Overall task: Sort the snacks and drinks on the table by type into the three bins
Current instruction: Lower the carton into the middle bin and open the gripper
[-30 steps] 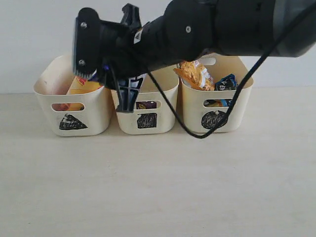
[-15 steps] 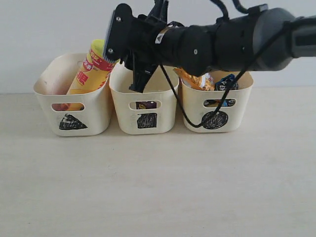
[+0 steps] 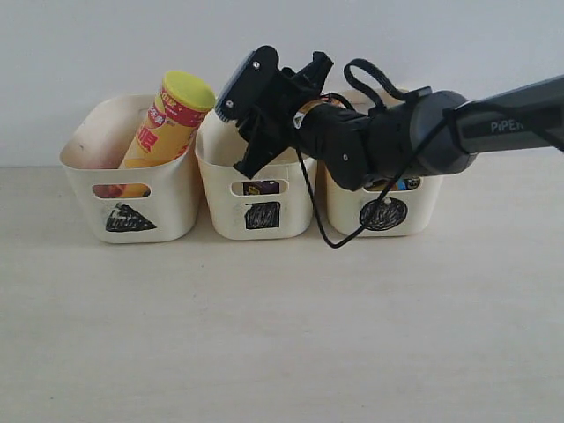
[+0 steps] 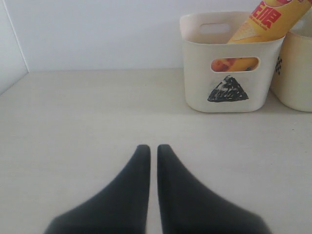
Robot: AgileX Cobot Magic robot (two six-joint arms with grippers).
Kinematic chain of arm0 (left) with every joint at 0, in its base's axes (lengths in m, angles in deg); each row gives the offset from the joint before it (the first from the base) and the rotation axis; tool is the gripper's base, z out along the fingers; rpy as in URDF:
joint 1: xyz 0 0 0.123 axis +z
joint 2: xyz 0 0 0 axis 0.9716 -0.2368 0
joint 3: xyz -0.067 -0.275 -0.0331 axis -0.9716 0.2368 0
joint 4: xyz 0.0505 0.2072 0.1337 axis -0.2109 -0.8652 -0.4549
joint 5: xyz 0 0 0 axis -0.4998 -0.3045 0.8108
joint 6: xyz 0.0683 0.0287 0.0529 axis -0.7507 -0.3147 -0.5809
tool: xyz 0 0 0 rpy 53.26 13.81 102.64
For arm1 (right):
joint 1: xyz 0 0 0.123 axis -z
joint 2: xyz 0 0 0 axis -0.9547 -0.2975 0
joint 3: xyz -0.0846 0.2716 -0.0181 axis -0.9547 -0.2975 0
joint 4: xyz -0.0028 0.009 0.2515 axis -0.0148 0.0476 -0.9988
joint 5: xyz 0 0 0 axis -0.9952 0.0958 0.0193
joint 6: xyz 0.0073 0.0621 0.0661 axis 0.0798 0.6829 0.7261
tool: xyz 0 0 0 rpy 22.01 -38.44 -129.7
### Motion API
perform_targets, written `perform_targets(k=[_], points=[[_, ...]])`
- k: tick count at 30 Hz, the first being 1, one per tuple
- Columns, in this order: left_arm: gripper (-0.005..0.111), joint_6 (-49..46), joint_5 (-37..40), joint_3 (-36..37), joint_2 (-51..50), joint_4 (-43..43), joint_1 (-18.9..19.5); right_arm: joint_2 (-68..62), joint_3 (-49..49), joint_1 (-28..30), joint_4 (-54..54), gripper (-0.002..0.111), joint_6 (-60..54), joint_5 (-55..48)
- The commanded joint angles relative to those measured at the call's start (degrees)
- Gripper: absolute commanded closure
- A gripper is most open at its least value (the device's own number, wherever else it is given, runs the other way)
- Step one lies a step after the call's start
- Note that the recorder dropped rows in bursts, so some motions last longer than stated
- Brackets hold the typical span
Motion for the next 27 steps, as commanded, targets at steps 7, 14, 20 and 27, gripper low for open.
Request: perform_targets(k=[7,14,20,27], points=[[0.102,-0.2,-0.2,0.2,0.2,-0.1,0.0,-0.3,0.5,0.5,1.2,0.062,4.8,3.5],[0.102,-0.2,-0.2,0.2,0.2,-0.1,0.0,-0.3,0.5,0.5,0.9,0.027,4.5,3.7],[0.102,-0.2,-0.2,0.2,0.2,-0.1,0.0,-0.3,0.5,0.5,-0.2,0.028,4.2,3.7],[0.102,-0.2,-0.2,0.2,0.2,-0.1,0.0,1.9,0.5,0.5,-2.0,0.032,4.4,-2.3]])
